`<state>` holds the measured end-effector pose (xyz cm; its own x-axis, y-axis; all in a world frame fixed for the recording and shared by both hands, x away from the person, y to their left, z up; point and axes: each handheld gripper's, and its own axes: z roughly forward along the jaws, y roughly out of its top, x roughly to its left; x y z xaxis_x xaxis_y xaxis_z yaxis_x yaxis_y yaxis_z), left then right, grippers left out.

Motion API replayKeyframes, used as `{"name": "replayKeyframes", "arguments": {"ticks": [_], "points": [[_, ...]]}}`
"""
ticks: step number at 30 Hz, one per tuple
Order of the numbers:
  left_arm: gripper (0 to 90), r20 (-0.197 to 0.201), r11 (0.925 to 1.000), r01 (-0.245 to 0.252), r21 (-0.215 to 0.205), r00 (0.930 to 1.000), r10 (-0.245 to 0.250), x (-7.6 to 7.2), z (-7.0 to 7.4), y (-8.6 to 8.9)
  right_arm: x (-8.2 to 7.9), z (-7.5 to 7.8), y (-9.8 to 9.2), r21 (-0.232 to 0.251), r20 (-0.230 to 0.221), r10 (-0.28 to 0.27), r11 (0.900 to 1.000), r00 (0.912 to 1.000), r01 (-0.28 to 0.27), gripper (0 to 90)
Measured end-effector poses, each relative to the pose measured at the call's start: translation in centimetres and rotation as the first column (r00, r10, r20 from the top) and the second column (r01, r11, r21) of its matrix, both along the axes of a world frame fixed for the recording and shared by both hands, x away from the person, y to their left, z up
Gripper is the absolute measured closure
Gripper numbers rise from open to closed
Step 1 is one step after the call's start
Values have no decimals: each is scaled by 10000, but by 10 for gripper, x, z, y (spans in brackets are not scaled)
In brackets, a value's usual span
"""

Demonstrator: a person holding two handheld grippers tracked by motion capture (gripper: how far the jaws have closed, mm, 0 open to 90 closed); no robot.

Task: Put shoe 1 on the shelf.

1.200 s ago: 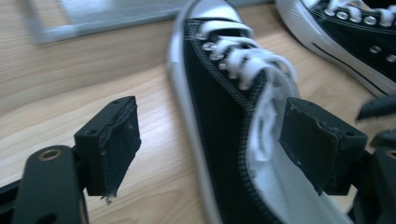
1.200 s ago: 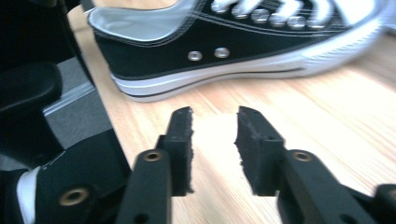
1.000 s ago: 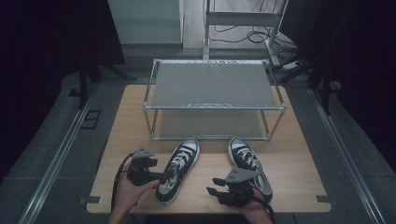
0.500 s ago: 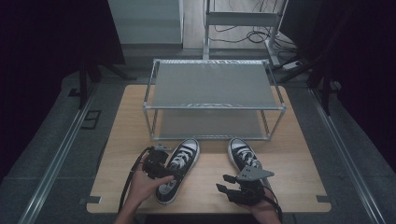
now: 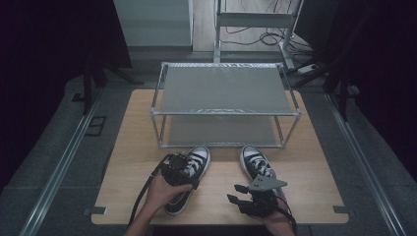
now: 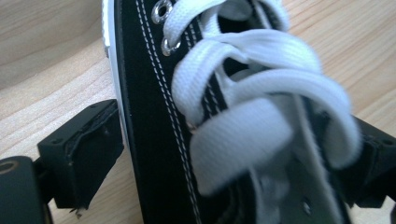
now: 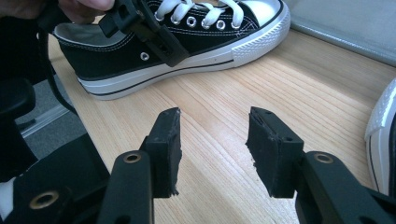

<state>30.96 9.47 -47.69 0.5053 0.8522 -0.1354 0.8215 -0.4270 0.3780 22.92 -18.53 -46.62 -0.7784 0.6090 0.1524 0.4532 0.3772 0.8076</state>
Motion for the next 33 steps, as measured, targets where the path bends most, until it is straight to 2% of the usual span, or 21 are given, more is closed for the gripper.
{"name": "replayKeyframes", "arguments": {"ticks": [3,6,9,13,16,18,20,23,25,26,31,33], "points": [[75,-328,9991,-78,417,9994,92,4,-4,-4,0,0,0,-30,3,-21,10000,10000,21,539],[78,-408,9987,-137,492,9990,157,7,-5,-6,-1,-1,1,-90,36,-2,10000,10000,2,539],[99,-376,9992,-61,408,9993,76,7,-4,-3,-1,-1,1,-120,85,-19,9999,10000,20,539],[114,-274,10000,-19,25,9996,20,6,-5,1,-1,-2,1,-140,58,-23,9999,10000,24,539],[120,-234,9996,266,-87,9994,-268,5,-3,3,0,-2,-1,-125,35,-85,9999,10000,86,540],[121,62,9989,438,-161,9990,-437,1,1,3,1,-2,-2,-126,44,-100,9999,9999,101,539],[122,103,9982,552,-218,9984,-550,0,3,3,1,-2,-2,-107,60,-142,9998,9999,143,540],[123,339,9955,752,-571,9967,-733,-4,11,4,2,-1,-5,-60,70,-234,9997,9997,234,541],[124,641,9924,936,-793,9940,-886,-7,20,3,2,-1,-6,-46,81,-285,9996,9996,285,541],[124,641,9924,936,-793,9940,-886,-7,20,3,2,-1,-6,-46,81,-285,9996,9996,285,541],[125,976,9833,1255,-1317,9888,-1131,-11,36,1,3,0,-9,8,81,-337,9994,9994,337,542],[125,1050,9818,1309,-1376,9876,-1170,-11,38,0,3,1,-9,23,80,-347,9994,9994,346,542]]}}
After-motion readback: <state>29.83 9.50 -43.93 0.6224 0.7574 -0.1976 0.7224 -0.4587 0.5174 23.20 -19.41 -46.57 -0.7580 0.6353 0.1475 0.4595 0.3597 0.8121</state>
